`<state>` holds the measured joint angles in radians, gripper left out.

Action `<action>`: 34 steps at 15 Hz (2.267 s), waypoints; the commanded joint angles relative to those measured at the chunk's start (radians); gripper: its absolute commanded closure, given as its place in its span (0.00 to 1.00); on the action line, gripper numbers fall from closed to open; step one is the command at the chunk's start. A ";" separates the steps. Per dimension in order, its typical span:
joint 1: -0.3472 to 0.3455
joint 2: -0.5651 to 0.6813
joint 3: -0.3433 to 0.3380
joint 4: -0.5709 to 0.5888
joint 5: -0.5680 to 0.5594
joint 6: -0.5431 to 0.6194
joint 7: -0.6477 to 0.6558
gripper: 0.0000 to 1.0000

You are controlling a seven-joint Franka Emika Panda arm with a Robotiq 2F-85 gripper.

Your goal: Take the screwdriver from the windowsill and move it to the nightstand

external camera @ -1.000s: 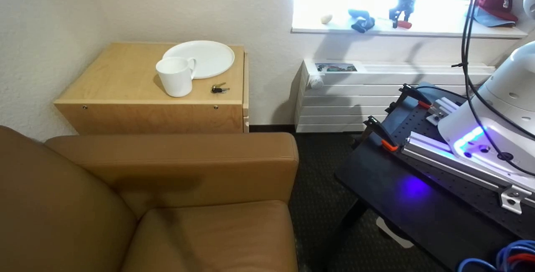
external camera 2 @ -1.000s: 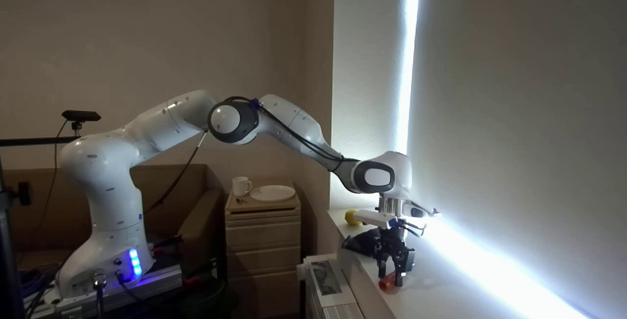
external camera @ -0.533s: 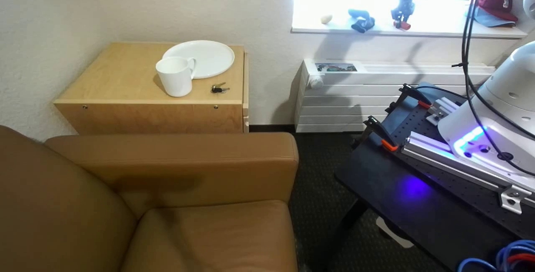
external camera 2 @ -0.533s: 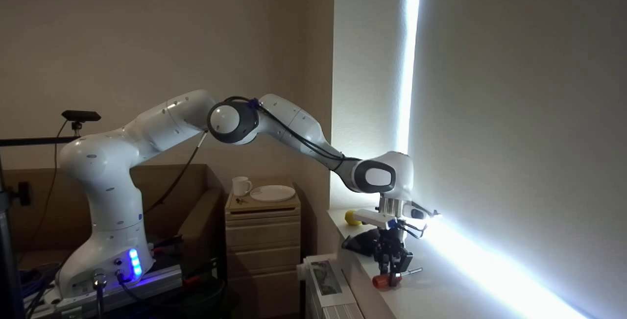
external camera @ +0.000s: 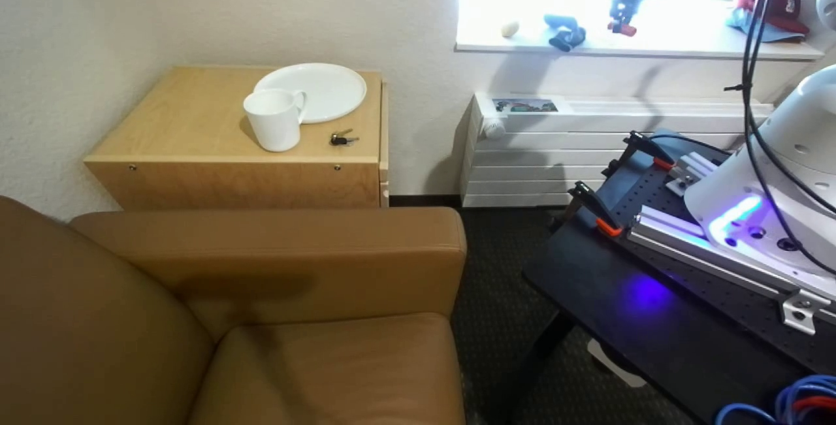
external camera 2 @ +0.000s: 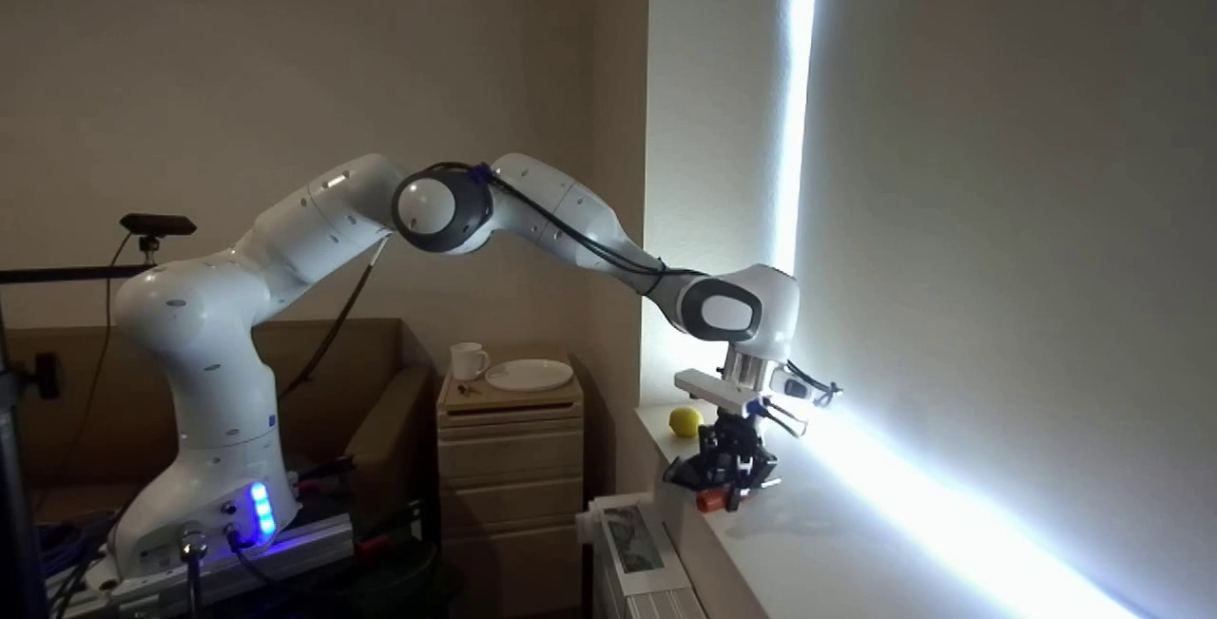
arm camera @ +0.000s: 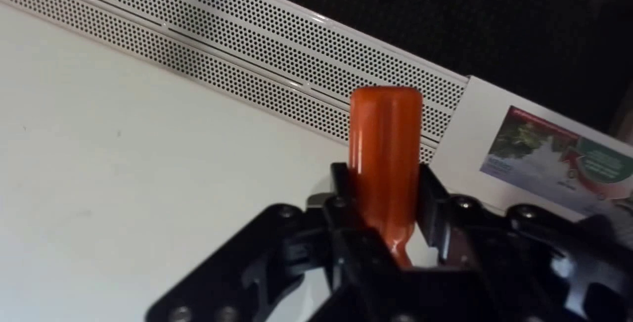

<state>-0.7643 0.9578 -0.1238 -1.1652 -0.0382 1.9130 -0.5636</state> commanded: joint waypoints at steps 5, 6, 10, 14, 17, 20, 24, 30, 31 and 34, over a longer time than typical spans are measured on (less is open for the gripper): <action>0.007 -0.382 0.029 -0.412 -0.096 0.046 -0.374 0.92; 0.008 -0.424 0.028 -0.457 -0.120 0.054 -0.417 0.92; 0.046 -0.586 -0.010 -0.630 -0.172 0.086 -0.603 0.92; 0.082 -0.596 -0.041 -0.611 -0.133 0.047 -0.667 0.67; 0.095 -0.663 -0.048 -0.679 -0.135 0.054 -0.690 0.67; 0.143 -0.683 -0.051 -0.756 -0.197 0.090 -0.702 0.92; 0.277 -0.820 -0.045 -0.990 -0.262 0.151 -0.742 0.92; 0.466 -1.076 -0.041 -1.318 -0.398 0.208 -0.752 0.92; 0.490 -1.133 -0.039 -1.374 -0.422 0.215 -0.754 0.92; 0.532 -1.103 -0.055 -1.345 -0.418 0.186 -0.727 0.67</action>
<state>-0.2563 -0.1477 -0.1543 -2.5149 -0.4544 2.1038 -1.2942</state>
